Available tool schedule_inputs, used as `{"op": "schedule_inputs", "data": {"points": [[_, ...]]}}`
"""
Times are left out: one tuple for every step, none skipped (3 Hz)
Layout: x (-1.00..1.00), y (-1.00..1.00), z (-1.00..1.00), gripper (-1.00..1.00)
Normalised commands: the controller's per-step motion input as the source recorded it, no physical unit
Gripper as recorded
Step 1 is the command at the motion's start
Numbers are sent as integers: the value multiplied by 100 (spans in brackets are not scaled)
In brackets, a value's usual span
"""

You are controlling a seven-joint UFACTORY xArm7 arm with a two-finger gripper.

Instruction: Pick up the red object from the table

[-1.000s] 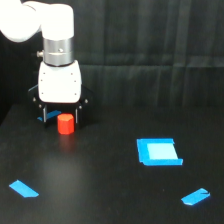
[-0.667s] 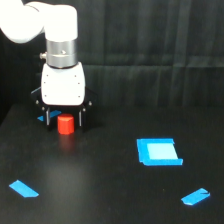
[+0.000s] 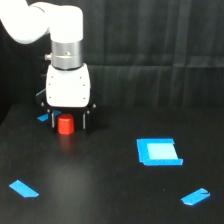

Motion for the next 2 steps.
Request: {"op": "schedule_inputs", "data": {"points": [[-2, -7, -32, -85], [-9, -5, -26, -100]]}}
